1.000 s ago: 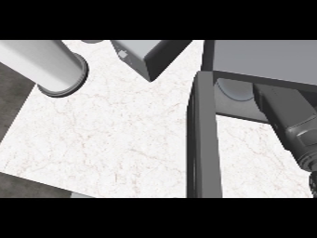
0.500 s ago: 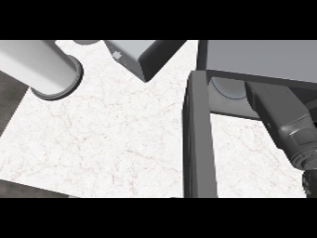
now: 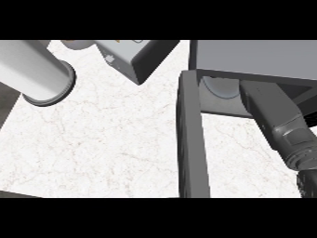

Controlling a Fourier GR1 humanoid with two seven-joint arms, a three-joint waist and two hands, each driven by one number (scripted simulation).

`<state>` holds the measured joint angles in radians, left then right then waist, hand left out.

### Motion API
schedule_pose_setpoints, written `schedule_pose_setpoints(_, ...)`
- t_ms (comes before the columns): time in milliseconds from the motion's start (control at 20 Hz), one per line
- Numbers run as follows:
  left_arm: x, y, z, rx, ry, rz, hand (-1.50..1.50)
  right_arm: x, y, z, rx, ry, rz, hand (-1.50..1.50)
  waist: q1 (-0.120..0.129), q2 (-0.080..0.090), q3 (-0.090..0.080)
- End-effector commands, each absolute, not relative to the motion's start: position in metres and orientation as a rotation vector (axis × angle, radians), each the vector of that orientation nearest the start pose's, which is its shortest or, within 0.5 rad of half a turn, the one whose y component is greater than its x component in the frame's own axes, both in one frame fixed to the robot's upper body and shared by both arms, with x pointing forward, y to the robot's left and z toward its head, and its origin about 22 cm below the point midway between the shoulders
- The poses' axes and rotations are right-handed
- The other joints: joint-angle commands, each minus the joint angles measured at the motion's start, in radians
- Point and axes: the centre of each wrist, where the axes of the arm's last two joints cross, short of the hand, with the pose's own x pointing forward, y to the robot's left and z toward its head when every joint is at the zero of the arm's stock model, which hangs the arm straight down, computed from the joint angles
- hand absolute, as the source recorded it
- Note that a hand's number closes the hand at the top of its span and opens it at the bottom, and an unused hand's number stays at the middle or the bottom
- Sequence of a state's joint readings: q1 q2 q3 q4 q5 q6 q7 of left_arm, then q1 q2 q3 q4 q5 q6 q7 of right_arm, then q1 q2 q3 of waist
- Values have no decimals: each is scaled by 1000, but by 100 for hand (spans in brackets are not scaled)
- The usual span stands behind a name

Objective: Pick up the milk, place it into the microwave and close the microwave

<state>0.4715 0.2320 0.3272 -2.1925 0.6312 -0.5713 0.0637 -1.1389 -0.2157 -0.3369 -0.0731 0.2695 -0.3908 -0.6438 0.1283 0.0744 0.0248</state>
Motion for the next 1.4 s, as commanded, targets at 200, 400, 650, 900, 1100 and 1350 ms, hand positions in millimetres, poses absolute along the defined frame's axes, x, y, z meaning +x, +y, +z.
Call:
schedule_pose_setpoints(200,114,321,90,-448,-1799,-235,-150,448,-217,51,-186,-1857,245,-150,-65,-48,-22)
schedule_pose_setpoints(400,111,312,73,-534,-1725,-324,-150,434,-220,22,-5,-1854,176,-150,-70,-54,-23)
schedule_pose_setpoints(650,126,297,56,-554,-1679,-387,-150,408,-238,-21,195,-1824,92,-150,-110,-66,-24)
schedule_pose_setpoints(900,144,272,38,-500,-1690,-411,-150,384,-213,-57,293,-1780,42,-150,-134,-79,-26)
schedule_pose_setpoints(1100,165,271,30,-494,-1660,-441,-150,359,-206,-85,305,-1738,83,-150,-158,-87,-27)
schedule_pose_setpoints(1350,178,252,28,-506,-1684,-460,150,322,-231,-117,206,-1698,114,-150,-177,-92,-28)
